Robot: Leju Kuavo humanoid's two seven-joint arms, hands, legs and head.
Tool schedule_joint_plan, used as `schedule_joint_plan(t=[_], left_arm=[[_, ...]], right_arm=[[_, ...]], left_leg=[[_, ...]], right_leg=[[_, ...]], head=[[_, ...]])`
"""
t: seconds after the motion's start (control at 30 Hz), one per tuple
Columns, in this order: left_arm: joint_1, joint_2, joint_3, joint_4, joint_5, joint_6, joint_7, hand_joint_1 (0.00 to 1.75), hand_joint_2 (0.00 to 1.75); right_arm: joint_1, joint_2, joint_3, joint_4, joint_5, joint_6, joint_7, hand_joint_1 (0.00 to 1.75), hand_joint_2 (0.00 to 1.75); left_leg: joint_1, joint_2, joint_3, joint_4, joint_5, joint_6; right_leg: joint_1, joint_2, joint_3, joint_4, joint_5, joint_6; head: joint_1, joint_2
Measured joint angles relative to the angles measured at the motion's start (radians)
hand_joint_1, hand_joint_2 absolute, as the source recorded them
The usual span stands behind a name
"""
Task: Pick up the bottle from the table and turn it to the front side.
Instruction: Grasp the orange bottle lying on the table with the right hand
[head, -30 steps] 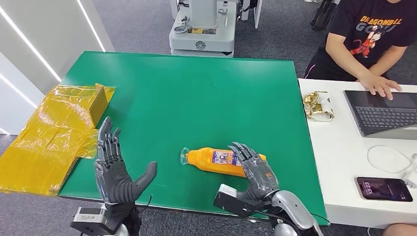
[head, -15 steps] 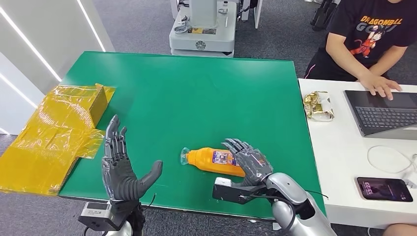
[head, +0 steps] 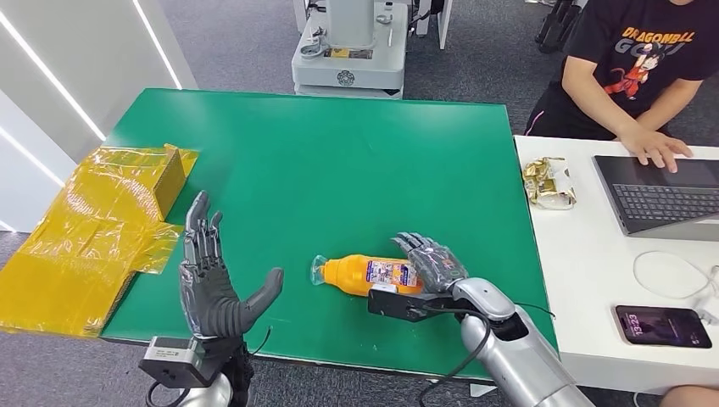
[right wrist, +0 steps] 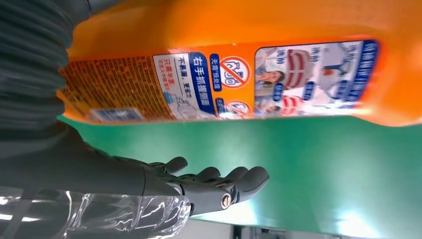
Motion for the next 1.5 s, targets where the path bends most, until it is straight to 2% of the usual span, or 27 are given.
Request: schedule_joint_plan(t=[0.3,0.33,0.43,0.47,0.5,0.83,1.17,1.27,1.43,1.5], left_arm=[[-0.029,-0.008,0.0,0.021,0.006,0.005,0.014,0.0,1.75],[-0.03,-0.008,0.0,0.023,0.008,0.004,0.016,0.0,1.75],[-0.035,-0.01,0.0,0.029,0.012,0.0,0.021,0.0,1.75],[-0.039,-0.01,0.0,0.032,0.012,-0.003,0.022,0.0,1.75],[-0.042,-0.011,0.0,0.035,0.013,-0.005,0.023,0.0,1.75],[-0.052,-0.022,0.0,0.06,0.012,-0.025,0.026,0.0,1.75],[-0.062,-0.033,0.0,0.072,0.014,-0.037,0.018,0.0,1.75],[-0.065,-0.033,0.0,0.077,0.008,-0.037,0.019,0.0,1.75],[-0.087,-0.033,-0.002,0.105,-0.04,-0.076,0.063,0.0,1.75],[-0.099,-0.033,-0.005,0.123,-0.043,-0.079,0.07,0.0,1.75]], right_arm=[[-0.025,0.015,0.002,0.095,-0.01,-0.016,0.002,0.0,1.75],[-0.027,0.015,0.002,0.1,-0.012,-0.016,0.002,0.1,1.75],[-0.029,0.015,0.002,0.111,-0.017,-0.018,0.003,1.35,1.75],[-0.029,0.015,0.002,0.114,-0.018,-0.02,0.002,1.68,1.75],[-0.028,0.015,0.002,0.117,-0.018,-0.024,0.002,1.72,1.75],[0.004,0.014,-0.019,0.11,0.0,-0.09,0.007,1.75,1.75],[0.085,0.021,-0.076,0.035,0.051,-0.198,0.005,1.75,1.75],[0.128,0.038,-0.109,-0.022,0.057,-0.268,-0.003,1.75,1.75],[0.198,0.098,-0.175,-0.156,0.056,-0.506,-0.063,1.75,1.75],[0.218,0.119,-0.187,-0.198,0.056,-0.563,-0.098,1.75,1.75]], left_leg=[[0.0,0.0,0.0,0.0,0.0,0.0],[0.0,0.0,0.0,0.0,0.0,0.0],[0.0,0.0,0.001,0.0,0.0,0.0],[0.0,0.0,0.001,0.0,0.0,0.0],[0.0,0.0,0.001,0.0,0.0,0.0],[0.0,0.0,0.002,0.0,0.0,0.0],[0.0,0.0,0.001,0.0,0.0,0.0],[0.0,0.0,0.0,0.0,0.0,0.0],[0.0,0.0,0.0,0.0,0.0,0.0],[0.0,0.0,0.0,0.0,0.0,0.0]], right_leg=[[0.0,0.0,0.0,0.0,0.0,0.0],[0.0,0.0,0.0,0.0,0.0,0.0],[0.0,0.0,0.0,0.0,0.0,0.0],[0.0,0.0,0.0,0.0,0.0,0.0],[0.0,0.0,0.0,0.0,0.0,0.0],[0.0,0.0,0.001,0.0,0.0,0.0],[0.0,0.0,0.001,0.0,0.0,0.0],[0.0,0.0,0.0,0.0,0.0,0.0],[0.0,0.0,-0.001,0.0,0.0,0.0],[0.0,0.0,-0.001,0.0,-0.001,0.0]], head=[[0.0,0.0],[0.0,0.0],[0.0,0.0],[0.0,0.0],[0.0,0.0],[0.0,0.0],[0.0,0.0],[0.0,0.0],[0.0,0.0],[0.0,0.0]])
